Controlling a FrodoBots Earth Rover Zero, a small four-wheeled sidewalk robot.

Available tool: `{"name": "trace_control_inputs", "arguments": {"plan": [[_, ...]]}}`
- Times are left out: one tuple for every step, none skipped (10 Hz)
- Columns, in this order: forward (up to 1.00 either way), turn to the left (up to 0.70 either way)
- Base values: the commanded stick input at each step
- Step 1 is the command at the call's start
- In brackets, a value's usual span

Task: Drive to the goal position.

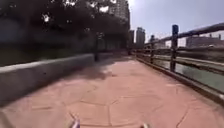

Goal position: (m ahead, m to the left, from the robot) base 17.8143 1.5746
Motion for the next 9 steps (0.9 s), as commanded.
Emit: {"name": "trace_control_inputs", "arguments": {"plan": [[0.7,0.0],[0.7,0.0],[0.7,0.0],[0.7,0.0],[0.7,0.0],[0.7,0.0],[0.7,0.0],[0.7,0.0],[0.7,0.0]]}}
